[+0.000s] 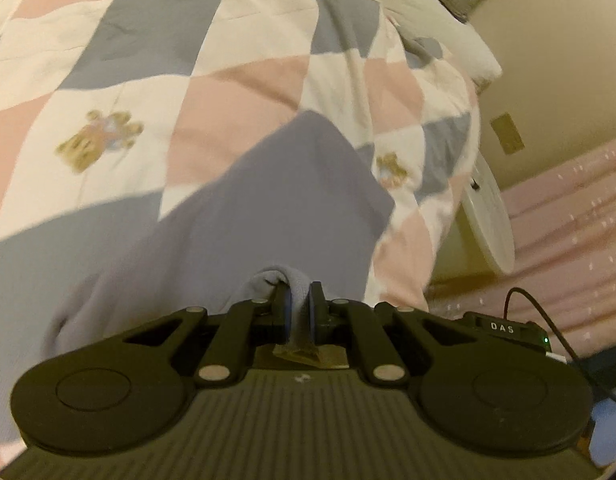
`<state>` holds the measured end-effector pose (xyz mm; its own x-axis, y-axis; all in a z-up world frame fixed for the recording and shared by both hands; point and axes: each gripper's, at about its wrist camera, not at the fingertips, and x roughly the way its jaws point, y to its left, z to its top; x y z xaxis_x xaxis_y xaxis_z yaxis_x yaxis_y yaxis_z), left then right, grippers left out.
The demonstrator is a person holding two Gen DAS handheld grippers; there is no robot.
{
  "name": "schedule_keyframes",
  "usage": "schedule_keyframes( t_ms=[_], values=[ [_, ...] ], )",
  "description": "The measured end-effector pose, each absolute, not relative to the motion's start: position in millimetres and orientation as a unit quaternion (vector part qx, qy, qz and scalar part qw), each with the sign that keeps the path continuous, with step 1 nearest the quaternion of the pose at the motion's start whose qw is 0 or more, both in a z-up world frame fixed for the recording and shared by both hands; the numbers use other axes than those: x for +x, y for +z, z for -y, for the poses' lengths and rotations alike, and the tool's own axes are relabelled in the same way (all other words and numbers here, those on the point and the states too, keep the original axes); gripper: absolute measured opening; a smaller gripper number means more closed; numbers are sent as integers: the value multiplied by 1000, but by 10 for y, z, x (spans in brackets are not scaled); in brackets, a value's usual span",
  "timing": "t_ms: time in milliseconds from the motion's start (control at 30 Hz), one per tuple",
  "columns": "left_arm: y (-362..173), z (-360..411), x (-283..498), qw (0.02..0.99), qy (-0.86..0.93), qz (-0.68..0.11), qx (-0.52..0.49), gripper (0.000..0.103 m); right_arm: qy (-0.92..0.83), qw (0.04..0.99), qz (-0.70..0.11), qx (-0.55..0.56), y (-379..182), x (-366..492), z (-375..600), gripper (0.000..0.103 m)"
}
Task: Fold clothes
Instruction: 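Lift the cuff end with both grippers and fold it toward the waistband, then open both grippers, releasing the cuff end onto the folded strip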
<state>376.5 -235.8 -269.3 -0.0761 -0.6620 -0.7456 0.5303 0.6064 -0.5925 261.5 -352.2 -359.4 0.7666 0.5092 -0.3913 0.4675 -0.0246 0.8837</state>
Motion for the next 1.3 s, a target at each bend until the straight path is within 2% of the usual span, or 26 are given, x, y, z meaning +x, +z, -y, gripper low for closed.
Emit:
schedule_keyframes(
  t_ms=[267,300,367,400,433,533,600,733,800,933,1067,1233,1300],
  values=[
    [-2825,3155,4059,680,-417,-602,-37,6,-8,591,-353,725,-3669,3013,4082,9],
    [-2883,3245,4098,677,-406,-613,-33,6,-16,587,-354,728,-3695,3041,4125,18],
    [-2993,3346,4177,673,-380,-633,-44,9,-33,580,-355,733,-3744,3096,4213,43],
    [-3023,3361,4213,673,-373,-636,-58,12,-38,587,-339,735,-3736,3120,4261,60],
    [-3030,3351,4248,674,-372,-634,-79,16,-36,597,-330,730,-3708,3117,4309,62],
    [-3016,3316,4338,681,-370,-618,-132,25,-20,632,-321,705,-3632,3144,4415,62],
    [-2979,3292,4377,688,-371,-604,-155,25,21,673,-337,658,-3545,3207,4362,61],
    [-2902,3244,4313,702,-378,-588,-137,25,92,753,-397,516,-3361,3297,4038,35],
    [-2889,3191,4226,704,-383,-586,-121,24,110,774,-413,467,-3340,3392,3887,27],
    [-2893,3058,4003,707,-394,-583,-69,24,96,795,-409,438,-3403,3631,3872,22],
    [-2868,2838,3841,730,-373,-572,-28,24,28,812,-360,459,-3340,3634,4136,21],
    [-2783,2439,3610,756,-318,-572,23,24,50,803,-391,446,-3240,3331,4072,30],
    [-2750,2246,3469,759,-301,-577,35,24,80,792,-405,449,-3259,3181,3908,30]
  ],
)
